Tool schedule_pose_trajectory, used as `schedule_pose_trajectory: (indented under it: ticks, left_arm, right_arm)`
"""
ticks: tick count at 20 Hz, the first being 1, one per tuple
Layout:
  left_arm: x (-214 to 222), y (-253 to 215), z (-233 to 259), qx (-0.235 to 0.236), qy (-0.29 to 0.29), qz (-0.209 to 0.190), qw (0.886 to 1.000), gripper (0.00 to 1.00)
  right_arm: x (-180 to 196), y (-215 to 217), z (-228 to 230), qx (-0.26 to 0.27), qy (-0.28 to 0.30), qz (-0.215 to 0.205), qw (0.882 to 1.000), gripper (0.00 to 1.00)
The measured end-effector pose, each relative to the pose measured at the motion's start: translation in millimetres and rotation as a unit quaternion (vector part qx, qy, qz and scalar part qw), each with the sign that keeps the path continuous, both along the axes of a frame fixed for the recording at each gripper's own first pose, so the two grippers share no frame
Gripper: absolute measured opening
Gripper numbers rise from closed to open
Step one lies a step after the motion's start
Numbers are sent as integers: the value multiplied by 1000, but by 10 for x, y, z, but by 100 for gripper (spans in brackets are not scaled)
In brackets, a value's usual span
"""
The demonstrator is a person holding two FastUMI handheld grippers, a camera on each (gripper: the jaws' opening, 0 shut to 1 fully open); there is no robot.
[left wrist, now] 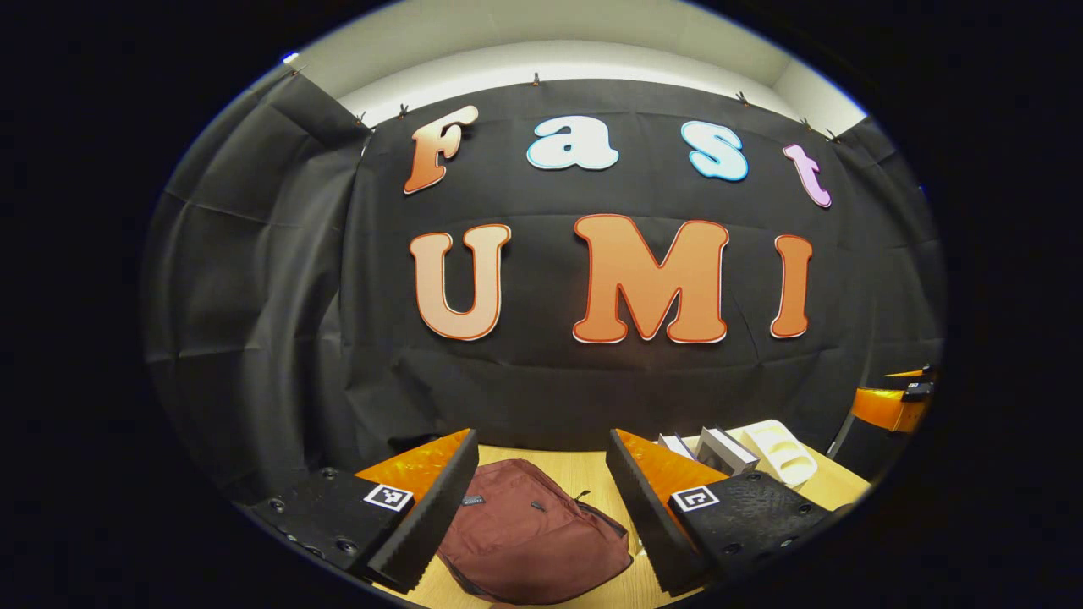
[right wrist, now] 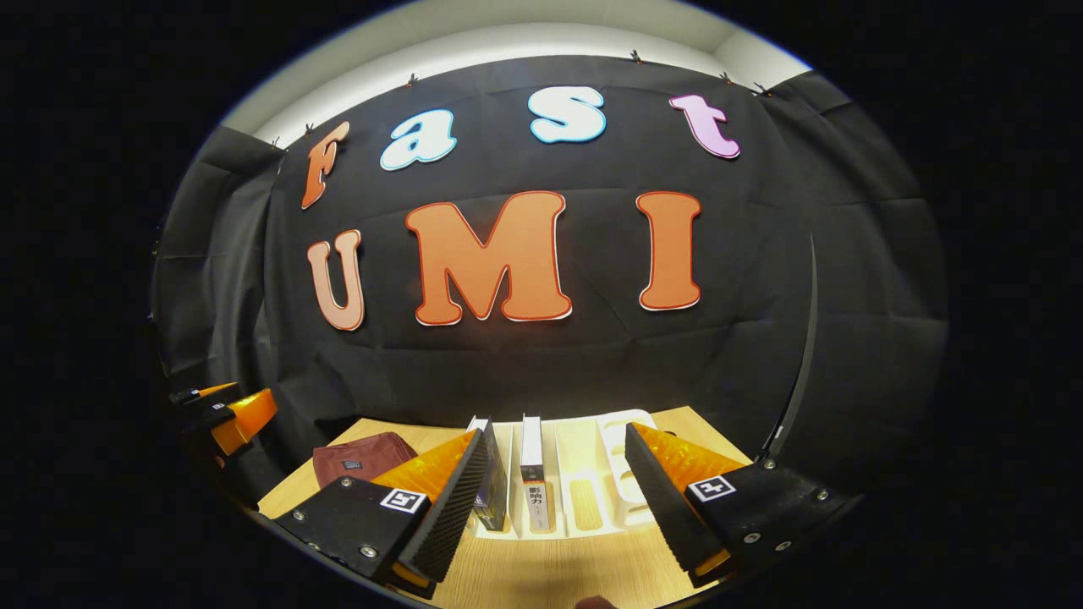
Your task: Open the schoolbag, grab two books from the bookshelf and put them into the schoolbag.
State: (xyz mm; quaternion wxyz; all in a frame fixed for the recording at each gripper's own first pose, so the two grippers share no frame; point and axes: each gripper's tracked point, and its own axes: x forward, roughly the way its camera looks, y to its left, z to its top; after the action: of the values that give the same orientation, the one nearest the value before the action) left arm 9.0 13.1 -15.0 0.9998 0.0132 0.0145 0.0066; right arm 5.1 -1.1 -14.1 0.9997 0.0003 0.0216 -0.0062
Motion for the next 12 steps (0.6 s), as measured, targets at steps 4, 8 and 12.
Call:
schedule_pose_trajectory:
  ticks: [4, 8, 12]
  left_arm:
    - [20, -16, -161, 17, 15, -2, 1000, 95]
    - [52, -14, -480, 49, 41, -3, 998, 95]
    - [49, -41, -832, 75, 73, -4, 995, 95]
  right_arm:
    - [32, -8, -94, -2, 12, -1, 1000, 96]
    - [35, -55, -207, 0, 27, -6, 1000, 96]
    - [51, -136, -338, -3, 44, -16, 999, 96]
